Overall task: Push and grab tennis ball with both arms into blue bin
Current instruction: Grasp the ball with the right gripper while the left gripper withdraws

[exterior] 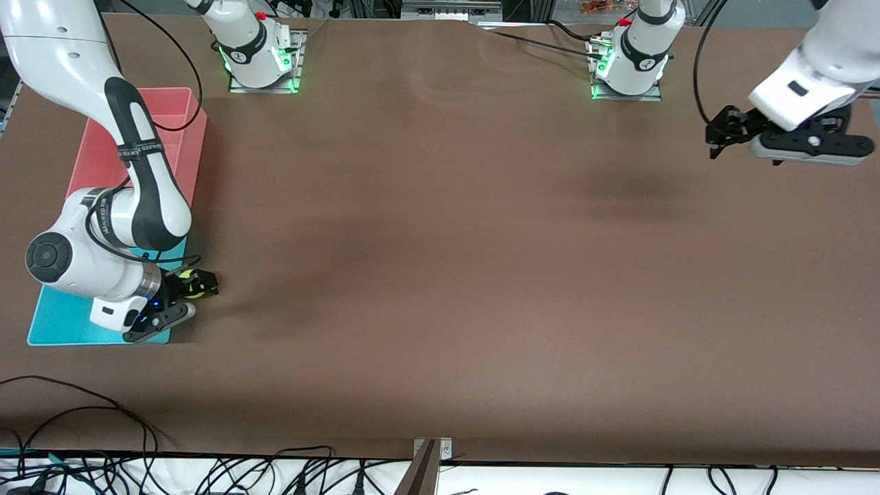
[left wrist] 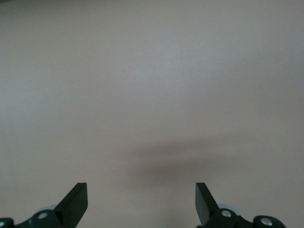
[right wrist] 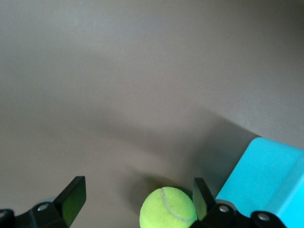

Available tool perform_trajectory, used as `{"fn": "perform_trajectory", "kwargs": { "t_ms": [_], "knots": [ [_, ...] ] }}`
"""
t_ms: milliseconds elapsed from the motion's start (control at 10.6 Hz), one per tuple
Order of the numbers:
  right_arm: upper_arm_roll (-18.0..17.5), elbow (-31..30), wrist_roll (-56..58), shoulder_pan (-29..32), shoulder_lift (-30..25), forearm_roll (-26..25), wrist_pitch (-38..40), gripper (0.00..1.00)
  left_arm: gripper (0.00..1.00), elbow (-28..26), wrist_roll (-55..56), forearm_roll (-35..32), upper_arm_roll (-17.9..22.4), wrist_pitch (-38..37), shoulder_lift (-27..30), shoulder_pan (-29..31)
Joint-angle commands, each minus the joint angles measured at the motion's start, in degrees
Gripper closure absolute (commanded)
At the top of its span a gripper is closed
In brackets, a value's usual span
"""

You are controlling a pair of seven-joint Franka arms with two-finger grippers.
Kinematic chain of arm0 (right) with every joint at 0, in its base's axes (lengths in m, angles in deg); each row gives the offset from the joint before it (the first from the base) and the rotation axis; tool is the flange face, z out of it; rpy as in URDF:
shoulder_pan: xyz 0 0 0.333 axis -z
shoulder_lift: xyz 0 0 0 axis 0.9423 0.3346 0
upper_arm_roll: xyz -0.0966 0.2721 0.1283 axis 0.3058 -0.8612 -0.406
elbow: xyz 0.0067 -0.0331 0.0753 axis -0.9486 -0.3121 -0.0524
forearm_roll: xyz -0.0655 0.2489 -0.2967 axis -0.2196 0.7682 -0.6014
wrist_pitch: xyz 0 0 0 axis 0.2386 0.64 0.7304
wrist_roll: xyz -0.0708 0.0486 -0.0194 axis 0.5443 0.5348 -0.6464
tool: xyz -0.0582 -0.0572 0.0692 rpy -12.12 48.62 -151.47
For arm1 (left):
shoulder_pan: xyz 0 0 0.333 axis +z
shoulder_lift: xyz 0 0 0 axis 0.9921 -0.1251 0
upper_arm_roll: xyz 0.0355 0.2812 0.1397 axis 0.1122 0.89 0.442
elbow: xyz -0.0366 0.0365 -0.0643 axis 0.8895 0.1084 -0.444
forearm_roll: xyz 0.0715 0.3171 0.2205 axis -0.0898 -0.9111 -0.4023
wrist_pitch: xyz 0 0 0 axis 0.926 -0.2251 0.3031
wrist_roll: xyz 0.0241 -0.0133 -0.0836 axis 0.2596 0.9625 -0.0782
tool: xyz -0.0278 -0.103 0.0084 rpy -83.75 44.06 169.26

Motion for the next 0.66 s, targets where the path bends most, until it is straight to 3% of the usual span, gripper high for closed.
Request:
{"fn": "perform_trajectory", "kwargs": {
  "t_ms": [0, 94, 564],
  "knots": [
    [-0.1, -10.5, 8.2, 0.8, -4.0, -0.7, -9.5, 0.00, 0.00, 7.8, 1.3, 6.1, 3.0, -5.4, -3.4, 0.1],
    [0.5, -14.9, 11.5, 0.9, -5.4, -0.7, -14.7, 0.00, 0.00, 8.0, 1.0, 7.6, 4.3, -5.4, -3.4, -0.1],
    [2.2, -15.0, 28.6, 1.1, -5.2, -0.7, -16.0, 0.00, 0.00, 8.1, 1.5, 7.7, 3.3, -6.7, -3.4, 0.0]
  ]
}}
